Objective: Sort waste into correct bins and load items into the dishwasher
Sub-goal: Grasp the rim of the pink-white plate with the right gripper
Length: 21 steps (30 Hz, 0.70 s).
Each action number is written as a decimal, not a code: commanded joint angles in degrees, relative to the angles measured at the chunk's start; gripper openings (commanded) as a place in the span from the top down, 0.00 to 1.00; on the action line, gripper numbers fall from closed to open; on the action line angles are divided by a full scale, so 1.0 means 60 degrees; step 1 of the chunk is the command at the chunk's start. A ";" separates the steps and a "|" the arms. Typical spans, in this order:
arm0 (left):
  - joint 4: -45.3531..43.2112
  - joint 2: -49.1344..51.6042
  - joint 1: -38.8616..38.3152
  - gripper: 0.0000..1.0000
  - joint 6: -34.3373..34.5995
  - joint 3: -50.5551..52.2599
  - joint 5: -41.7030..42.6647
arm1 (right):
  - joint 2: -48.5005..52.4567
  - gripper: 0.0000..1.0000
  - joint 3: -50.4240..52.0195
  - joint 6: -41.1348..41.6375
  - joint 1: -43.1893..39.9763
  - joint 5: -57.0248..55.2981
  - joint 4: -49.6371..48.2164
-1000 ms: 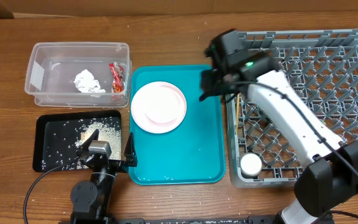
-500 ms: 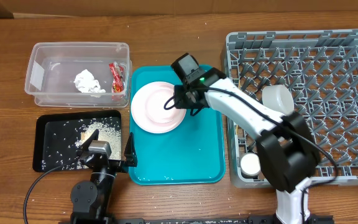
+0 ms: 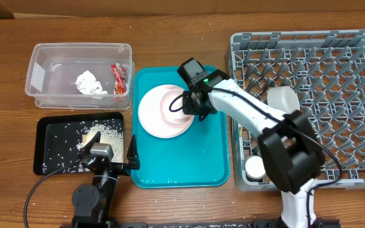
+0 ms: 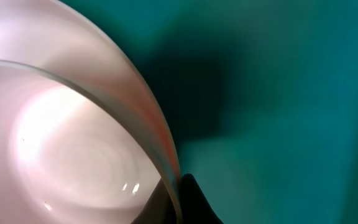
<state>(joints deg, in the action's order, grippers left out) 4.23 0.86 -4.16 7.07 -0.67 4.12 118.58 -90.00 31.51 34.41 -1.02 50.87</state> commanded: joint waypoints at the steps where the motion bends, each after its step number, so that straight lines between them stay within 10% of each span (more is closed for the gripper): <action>1: -0.0036 -0.0102 -0.0058 0.00 -0.0040 0.0066 0.0055 | -0.1606 0.96 -0.0419 0.0044 -0.0135 -0.1741 0.0164; 21: -0.0036 -0.0102 -0.0058 0.00 -0.0040 0.0066 0.0055 | -0.2510 0.96 0.0820 -0.0790 -0.0215 -0.0160 0.0321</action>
<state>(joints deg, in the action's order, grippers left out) 4.23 0.86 -4.16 7.09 -0.67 4.12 102.45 -87.42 27.22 32.71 -7.49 54.02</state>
